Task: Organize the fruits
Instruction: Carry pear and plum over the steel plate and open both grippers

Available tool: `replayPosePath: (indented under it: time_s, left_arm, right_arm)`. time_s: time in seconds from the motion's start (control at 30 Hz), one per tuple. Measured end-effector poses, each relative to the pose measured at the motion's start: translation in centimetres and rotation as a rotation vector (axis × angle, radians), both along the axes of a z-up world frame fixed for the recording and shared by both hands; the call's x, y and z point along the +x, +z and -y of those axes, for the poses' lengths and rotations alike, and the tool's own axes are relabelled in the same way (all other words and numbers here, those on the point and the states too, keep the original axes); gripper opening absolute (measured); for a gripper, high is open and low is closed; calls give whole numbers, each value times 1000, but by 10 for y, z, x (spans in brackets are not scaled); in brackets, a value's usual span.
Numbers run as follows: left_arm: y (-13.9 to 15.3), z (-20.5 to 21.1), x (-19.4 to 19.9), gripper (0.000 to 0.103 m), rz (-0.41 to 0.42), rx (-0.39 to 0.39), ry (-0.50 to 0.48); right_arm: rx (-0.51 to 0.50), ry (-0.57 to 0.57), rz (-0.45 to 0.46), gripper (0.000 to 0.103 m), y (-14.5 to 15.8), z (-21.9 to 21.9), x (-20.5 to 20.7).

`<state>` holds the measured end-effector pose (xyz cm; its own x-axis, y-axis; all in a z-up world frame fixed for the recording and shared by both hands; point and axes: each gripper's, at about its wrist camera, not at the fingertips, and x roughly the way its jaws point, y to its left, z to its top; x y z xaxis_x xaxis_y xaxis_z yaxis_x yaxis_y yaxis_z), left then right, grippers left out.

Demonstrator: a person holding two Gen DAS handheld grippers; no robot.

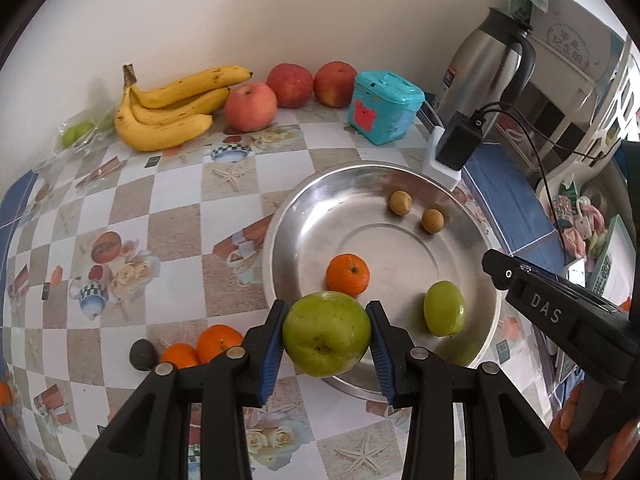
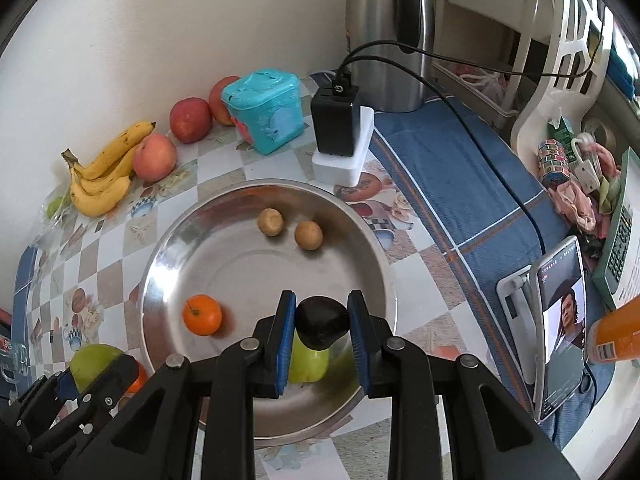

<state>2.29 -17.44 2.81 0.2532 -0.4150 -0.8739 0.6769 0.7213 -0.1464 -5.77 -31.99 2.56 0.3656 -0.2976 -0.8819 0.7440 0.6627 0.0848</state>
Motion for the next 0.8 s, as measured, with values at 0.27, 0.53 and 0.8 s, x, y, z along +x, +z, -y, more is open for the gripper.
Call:
replayPosePath:
  time_s: [0.27,0.53,0.8]
  left_arm:
    - [-11,9,-4,42,-6,26,-18]
    - [-19,14,-5,42,-12,49,-26]
    - [-26,17,-5,42,-21,59,-34]
  right_arm:
    - [11,19,-3,28,-4,-1,6]
    - [31,41,-23,28,-16,-3,13]
    - [53,50,-39,28,-24,-4,18]
